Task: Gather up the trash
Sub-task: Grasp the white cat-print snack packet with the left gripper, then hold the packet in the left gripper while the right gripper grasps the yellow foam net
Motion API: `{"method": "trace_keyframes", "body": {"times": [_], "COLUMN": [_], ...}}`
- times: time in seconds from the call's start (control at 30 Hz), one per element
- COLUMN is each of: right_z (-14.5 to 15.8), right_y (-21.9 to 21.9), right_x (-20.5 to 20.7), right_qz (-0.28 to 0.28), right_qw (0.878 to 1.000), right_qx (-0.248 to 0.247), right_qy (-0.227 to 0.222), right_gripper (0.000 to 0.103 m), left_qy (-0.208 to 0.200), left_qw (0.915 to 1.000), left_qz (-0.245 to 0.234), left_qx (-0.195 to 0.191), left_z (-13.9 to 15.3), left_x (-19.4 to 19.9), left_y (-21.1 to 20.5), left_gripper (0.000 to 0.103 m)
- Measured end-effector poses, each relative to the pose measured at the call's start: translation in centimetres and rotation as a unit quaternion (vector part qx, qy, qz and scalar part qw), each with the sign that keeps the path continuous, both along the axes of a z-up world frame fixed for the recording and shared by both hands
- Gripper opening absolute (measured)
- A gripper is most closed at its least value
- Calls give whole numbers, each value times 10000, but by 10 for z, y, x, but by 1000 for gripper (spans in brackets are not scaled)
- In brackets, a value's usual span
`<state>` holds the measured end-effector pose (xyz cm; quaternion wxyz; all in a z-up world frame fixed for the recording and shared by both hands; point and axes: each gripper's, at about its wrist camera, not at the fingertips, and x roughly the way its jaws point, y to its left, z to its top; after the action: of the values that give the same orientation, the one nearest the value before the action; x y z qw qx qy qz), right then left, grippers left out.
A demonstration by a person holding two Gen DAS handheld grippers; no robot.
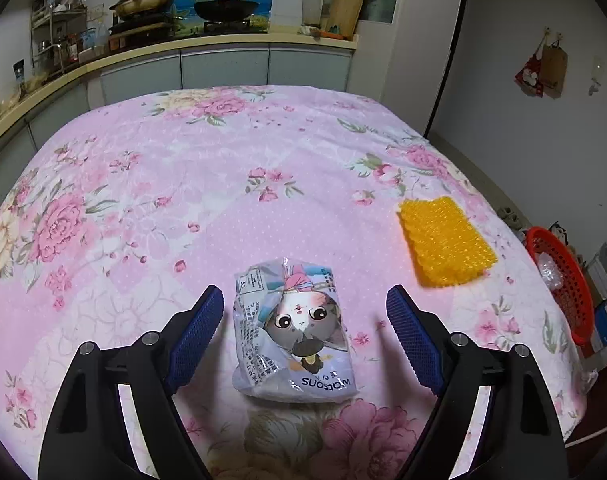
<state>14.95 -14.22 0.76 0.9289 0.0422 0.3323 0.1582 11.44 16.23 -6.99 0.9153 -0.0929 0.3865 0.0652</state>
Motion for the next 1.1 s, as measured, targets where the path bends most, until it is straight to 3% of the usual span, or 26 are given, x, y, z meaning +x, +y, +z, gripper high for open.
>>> {"method": "trace_keyframes", "body": {"times": [0.13,0.3,0.43,0.8,1.1], "right_z": [-7,-13,-16,-29,-34], "right_y": [5,14,20,47,86], "right_x": [1,0,-1,-5,9], "right_qz": [43,162,221,412,713], "right_qw": [9999,9996,9994,9982,9963], "right_qx": [-65,-159,-207,-380,-256], "right_qy": [97,161,180,216,395], "right_gripper": [78,78,78,78,78], "left_qy": [7,141,224,1,-499], "left_qw": [10000,9998,9997,9999,9974], "left_qz": [36,55,38,56,518], "left_qx": [61,136,16,85,74], "left_z": [1,-2,-6,4,35], "left_x": [0,2,4,-7,-44], "left_y": [-1,-3,0,-2,22], "left_gripper": [79,69,54,49,49]}}
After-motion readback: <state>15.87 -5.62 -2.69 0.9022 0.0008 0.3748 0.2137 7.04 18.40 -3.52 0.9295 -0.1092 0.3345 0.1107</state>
